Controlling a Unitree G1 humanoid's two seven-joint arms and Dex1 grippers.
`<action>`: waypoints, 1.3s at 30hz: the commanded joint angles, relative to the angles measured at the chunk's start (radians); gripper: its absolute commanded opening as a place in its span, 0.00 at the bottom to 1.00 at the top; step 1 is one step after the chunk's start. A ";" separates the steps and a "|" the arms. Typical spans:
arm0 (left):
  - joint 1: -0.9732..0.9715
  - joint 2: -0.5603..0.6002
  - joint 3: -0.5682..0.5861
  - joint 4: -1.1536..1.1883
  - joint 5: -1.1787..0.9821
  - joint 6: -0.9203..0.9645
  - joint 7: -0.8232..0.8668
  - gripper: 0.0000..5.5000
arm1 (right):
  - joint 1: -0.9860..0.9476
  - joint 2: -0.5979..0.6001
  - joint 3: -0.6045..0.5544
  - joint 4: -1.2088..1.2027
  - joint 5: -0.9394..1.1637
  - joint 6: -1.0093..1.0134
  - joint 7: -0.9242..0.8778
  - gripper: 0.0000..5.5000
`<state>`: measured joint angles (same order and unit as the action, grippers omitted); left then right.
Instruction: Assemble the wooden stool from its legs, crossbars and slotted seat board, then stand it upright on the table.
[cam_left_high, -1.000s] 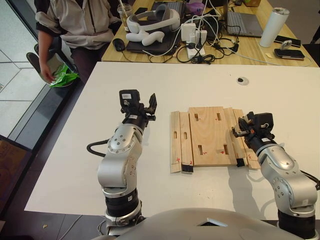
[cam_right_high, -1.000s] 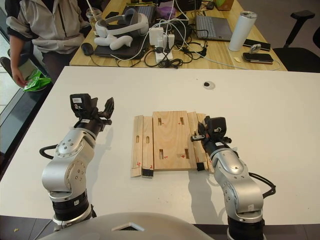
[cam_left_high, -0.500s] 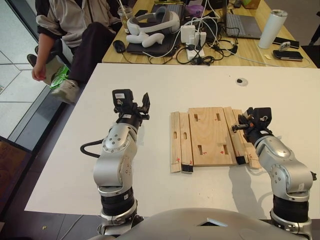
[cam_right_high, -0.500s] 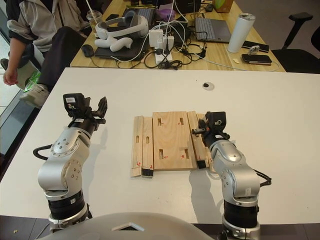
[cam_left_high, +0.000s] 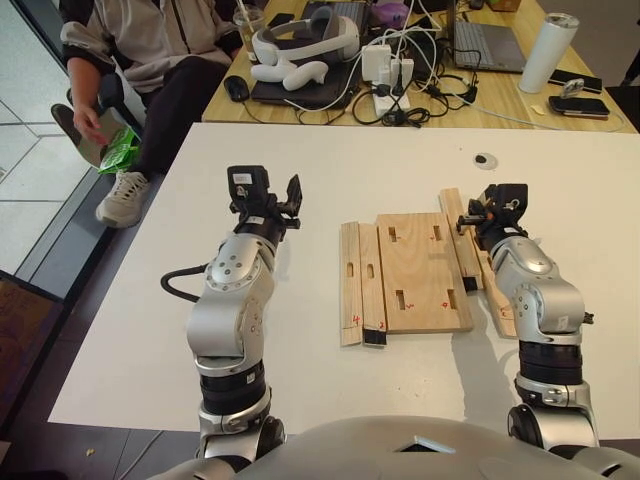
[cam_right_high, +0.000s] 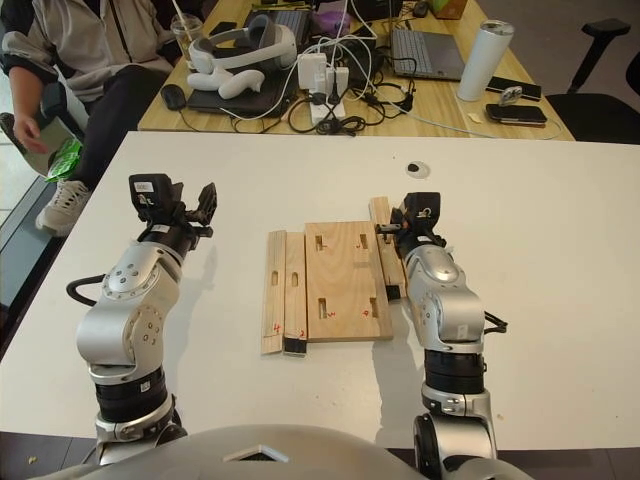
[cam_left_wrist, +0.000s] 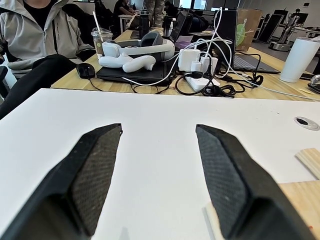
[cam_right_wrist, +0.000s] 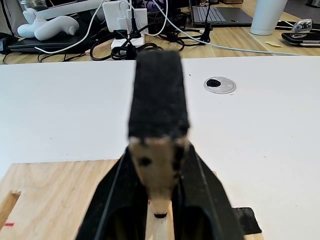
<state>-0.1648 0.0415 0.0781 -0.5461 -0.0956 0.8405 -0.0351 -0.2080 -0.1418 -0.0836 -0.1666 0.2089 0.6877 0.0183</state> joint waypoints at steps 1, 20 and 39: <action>-0.009 0.013 -0.008 0.010 -0.004 0.000 -0.004 0.50 | 0.024 0.033 0.002 -0.003 0.011 0.075 -0.012 0.07; 0.023 0.012 0.002 -0.010 -0.004 -0.011 0.033 0.50 | 0.027 -0.021 0.020 -0.157 0.017 0.400 0.028 0.07; 0.043 -0.001 -0.010 -0.023 -0.002 -0.012 0.041 0.50 | -0.136 -0.088 0.072 -0.296 -0.042 0.329 0.068 0.48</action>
<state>-0.1262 0.0414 0.0725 -0.5670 -0.0995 0.8315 -0.0018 -0.2976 -0.2200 0.0040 -0.4375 0.1695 0.9937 0.0874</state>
